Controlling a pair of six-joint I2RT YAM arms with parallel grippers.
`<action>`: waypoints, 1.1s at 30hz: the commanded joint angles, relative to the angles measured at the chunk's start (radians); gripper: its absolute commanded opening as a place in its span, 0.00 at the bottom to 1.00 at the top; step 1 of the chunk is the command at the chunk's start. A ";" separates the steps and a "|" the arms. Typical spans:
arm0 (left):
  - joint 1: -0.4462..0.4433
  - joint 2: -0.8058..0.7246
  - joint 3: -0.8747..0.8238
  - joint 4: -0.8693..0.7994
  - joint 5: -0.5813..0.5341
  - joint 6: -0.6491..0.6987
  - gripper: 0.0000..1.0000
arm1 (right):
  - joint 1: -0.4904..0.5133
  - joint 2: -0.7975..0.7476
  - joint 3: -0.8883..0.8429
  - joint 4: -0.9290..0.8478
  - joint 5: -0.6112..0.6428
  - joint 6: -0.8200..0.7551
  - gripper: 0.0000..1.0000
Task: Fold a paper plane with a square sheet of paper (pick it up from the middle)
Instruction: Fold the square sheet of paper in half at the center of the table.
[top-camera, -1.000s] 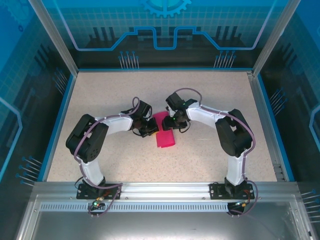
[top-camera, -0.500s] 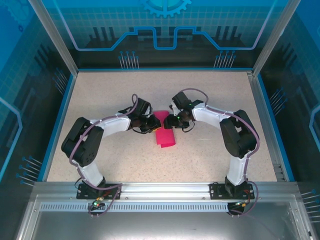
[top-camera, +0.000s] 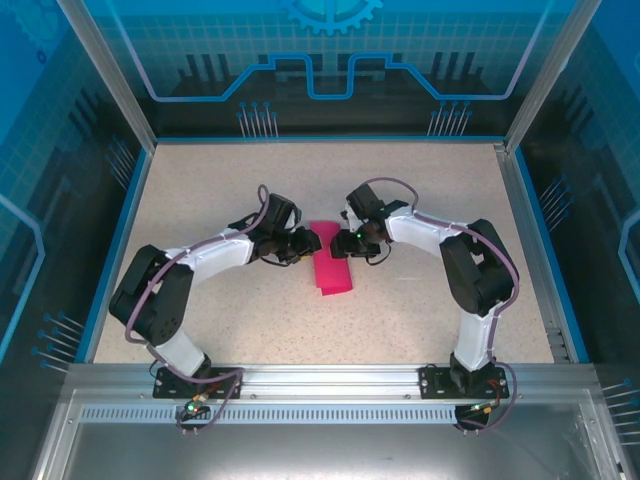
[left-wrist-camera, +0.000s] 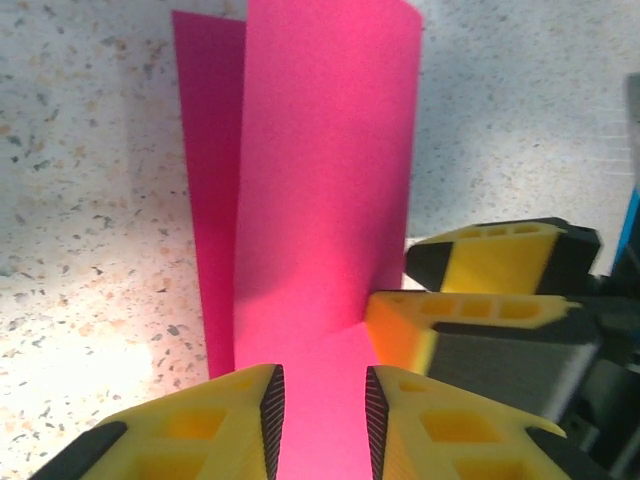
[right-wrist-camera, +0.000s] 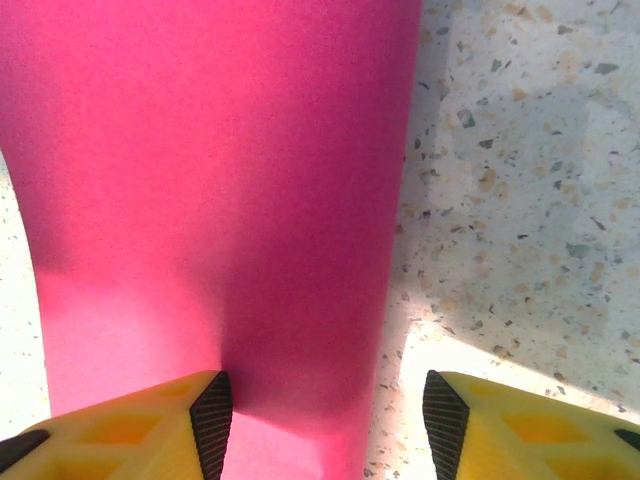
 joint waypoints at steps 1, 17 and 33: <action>-0.007 0.031 -0.004 -0.026 -0.024 -0.003 0.34 | -0.019 -0.019 -0.012 -0.002 -0.004 0.002 0.56; -0.007 0.076 -0.004 0.052 0.045 0.004 0.17 | -0.032 -0.065 -0.029 0.016 -0.045 0.008 0.56; -0.006 0.074 -0.077 0.355 0.204 -0.037 0.08 | -0.120 -0.168 -0.170 0.173 -0.183 0.077 0.58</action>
